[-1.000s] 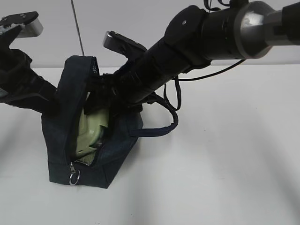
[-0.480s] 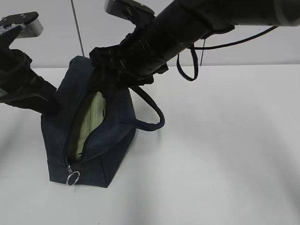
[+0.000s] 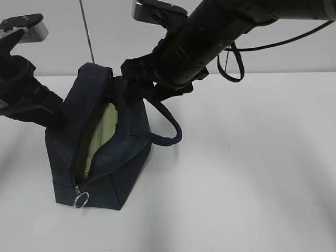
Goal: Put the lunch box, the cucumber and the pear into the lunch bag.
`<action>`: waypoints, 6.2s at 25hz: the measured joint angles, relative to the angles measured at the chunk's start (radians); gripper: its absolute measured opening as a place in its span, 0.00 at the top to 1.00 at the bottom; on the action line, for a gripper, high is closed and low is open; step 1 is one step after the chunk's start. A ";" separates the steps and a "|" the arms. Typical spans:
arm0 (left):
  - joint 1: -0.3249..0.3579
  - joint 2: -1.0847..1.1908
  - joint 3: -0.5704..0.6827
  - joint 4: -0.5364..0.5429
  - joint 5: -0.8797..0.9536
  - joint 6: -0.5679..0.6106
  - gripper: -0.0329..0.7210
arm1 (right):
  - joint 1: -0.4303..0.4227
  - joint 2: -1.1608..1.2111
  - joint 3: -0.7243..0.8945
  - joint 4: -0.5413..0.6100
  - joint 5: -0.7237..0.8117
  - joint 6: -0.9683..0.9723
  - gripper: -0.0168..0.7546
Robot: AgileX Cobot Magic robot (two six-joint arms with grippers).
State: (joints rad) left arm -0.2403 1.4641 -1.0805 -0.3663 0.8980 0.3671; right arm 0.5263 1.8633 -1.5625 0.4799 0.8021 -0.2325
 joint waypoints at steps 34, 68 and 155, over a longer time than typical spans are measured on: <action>0.000 -0.485 0.432 -0.014 -0.504 0.092 0.48 | 0.189 -0.460 0.776 -0.106 -0.759 -0.133 0.44; 0.000 -0.632 0.588 -0.018 -0.628 0.107 0.48 | 0.417 0.081 0.862 -0.642 -1.528 0.430 0.23; 0.000 -0.661 0.588 -0.030 -0.642 0.107 0.50 | 0.417 0.222 0.632 -0.660 -1.391 0.467 0.37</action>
State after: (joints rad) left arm -0.2406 0.8034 -0.4927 -0.3960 0.2555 0.4739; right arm 0.9436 2.0857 -0.9307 -0.1805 -0.5889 0.2350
